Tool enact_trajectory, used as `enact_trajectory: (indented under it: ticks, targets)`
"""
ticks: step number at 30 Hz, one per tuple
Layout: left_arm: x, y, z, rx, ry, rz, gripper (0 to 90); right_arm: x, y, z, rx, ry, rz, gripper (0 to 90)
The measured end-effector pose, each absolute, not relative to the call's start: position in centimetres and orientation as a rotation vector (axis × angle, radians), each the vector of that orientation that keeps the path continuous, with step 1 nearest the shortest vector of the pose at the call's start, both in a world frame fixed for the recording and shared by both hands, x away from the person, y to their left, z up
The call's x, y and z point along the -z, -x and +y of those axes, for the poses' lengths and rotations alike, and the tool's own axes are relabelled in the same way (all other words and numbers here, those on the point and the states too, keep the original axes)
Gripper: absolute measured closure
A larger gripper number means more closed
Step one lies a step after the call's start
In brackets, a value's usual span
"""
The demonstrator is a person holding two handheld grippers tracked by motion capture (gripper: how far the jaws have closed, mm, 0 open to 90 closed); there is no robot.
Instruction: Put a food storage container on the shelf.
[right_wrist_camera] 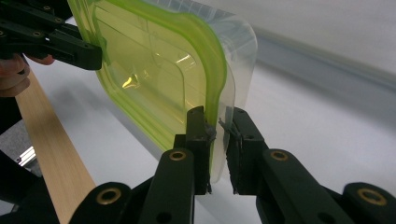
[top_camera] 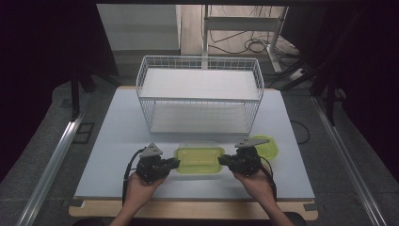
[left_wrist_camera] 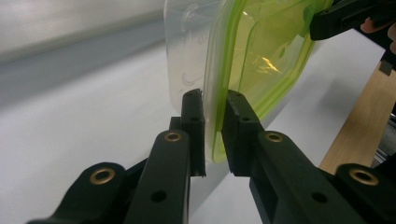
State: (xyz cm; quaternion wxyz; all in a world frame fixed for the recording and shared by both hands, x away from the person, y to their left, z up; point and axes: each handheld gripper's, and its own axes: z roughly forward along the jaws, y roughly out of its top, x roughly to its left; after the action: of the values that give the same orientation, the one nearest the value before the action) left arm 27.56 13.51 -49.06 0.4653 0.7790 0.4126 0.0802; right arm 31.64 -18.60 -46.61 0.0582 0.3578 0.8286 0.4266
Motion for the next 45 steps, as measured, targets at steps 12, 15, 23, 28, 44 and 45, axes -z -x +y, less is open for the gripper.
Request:
enact_trajectory:
  ticks: [12,15,23,28,44,45]
  targets:
    - [43.6,-29.2,13.8,-0.317,-1.89,0.934,80.2,41.1,-32.9,-18.3,-1.345,-0.978,2.412,79.4]
    - [42.2,-29.9,13.9,-0.334,-1.89,0.923,80.1,39.6,-33.4,-18.2,-1.344,-0.951,2.392,79.3]
    - [38.1,-32.1,14.2,-0.384,-1.889,0.893,80.0,35.9,-35.3,-17.8,-1.371,-0.926,2.341,79.3]
    - [36.1,-33.3,14.4,-0.402,-1.874,0.877,79.9,33.7,-36.2,-17.7,-1.378,-0.906,2.309,79.2]
    - [32.2,-38.2,14.6,-0.451,-1.858,0.913,78.6,29.6,-40.4,-16.6,-1.355,-0.897,2.249,78.6]
    - [32.2,-38.2,14.6,-0.451,-1.858,0.913,78.4,29.6,-40.7,-16.5,-1.35,-0.904,2.253,78.5]
